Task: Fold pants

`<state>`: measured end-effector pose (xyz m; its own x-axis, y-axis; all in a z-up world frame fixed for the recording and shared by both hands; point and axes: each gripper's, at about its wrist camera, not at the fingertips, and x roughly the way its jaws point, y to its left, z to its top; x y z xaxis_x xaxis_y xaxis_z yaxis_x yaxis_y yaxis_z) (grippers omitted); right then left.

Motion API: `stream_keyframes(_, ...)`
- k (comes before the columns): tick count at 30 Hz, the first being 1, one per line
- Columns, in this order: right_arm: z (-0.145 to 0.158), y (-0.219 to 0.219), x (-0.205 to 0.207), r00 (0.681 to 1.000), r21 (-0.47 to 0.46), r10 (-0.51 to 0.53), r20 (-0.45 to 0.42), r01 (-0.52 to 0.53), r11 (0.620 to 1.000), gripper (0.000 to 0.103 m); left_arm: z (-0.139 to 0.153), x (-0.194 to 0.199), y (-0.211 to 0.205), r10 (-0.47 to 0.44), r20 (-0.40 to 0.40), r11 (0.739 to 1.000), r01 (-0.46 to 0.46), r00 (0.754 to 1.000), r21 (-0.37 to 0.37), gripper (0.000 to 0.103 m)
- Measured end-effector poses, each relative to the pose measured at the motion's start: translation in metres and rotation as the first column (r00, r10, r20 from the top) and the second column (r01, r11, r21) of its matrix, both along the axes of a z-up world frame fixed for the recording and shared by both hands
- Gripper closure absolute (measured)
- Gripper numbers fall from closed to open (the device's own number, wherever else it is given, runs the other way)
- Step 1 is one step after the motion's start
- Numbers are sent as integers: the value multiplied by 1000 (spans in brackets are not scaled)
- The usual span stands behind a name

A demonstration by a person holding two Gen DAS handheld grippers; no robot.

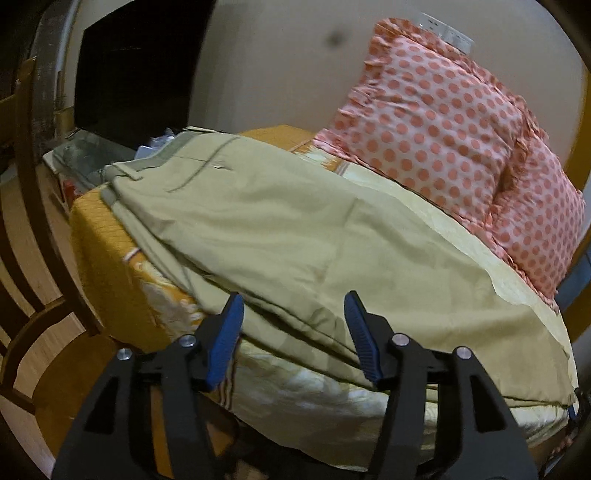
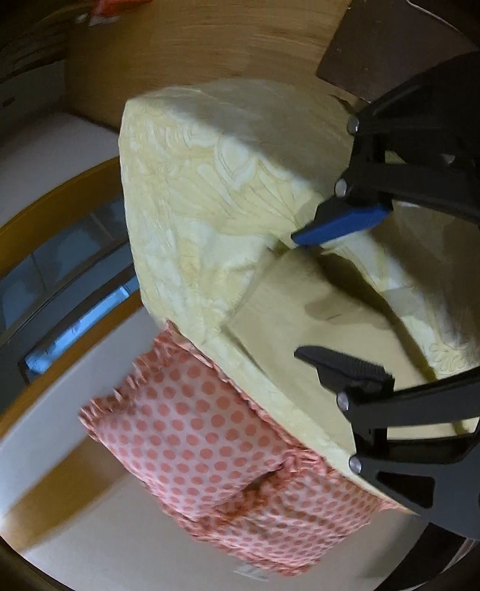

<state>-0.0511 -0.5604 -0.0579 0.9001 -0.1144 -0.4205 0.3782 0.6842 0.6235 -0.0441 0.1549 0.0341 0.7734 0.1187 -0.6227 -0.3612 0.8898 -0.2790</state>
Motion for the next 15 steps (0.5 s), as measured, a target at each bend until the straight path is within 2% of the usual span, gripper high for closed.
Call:
stream_keyframes(1, -3, 8, 5, 999, -5, 32, 6, -32, 999, 63, 0, -1, 2, 4, 3, 1000, -4, 1000, -6, 46)
stream_keyframes(3, -1, 23, 13, 999, -67, 44, 9, -43, 997, 63, 0, -2, 7, 21, 11, 1000, -21, 1000, -16, 44)
stream_keyframes(4, -3, 26, 17, 998, -73, 58, 18, -57, 996, 70, 0, -4, 10, 30, 13, 999, -29, 999, -19, 43)
stream_keyframes(6, -2, 31, 20, 1000, -110, 25, 13, -24, 994, 75, -2, -5, 16, 44, 13, 999, -44, 999, -30, 42)
stream_keyframes(7, -1, 31, 21, 1000, -129, 30, 11, -28, 991, 101, -3, -6, 19, 50, 13, 998, -50, 999, -39, 42)
stream_keyframes(9, 8, 29, 25, 997, -129, 70, 32, -65, 990, 99, -7, -8, 28, 72, 13, 996, -71, 997, -60, 41)
stream_keyframes(12, 41, 50, 37, 989, -240, 134, 68, -114, 964, 99, -11, -10, 40, 104, 16, 991, -102, 994, -85, 41)
stream_keyframes(14, 63, 77, 51, 968, -284, 228, 100, -192, 939, 99, -13, -10, 46, 117, 23, 989, -114, 993, -97, 40)
stream_keyframes(15, 78, 101, 60, 944, -313, 306, 121, -256, 915, 99, -13, -10, 48, 120, 25, 988, -117, 992, -100, 40)
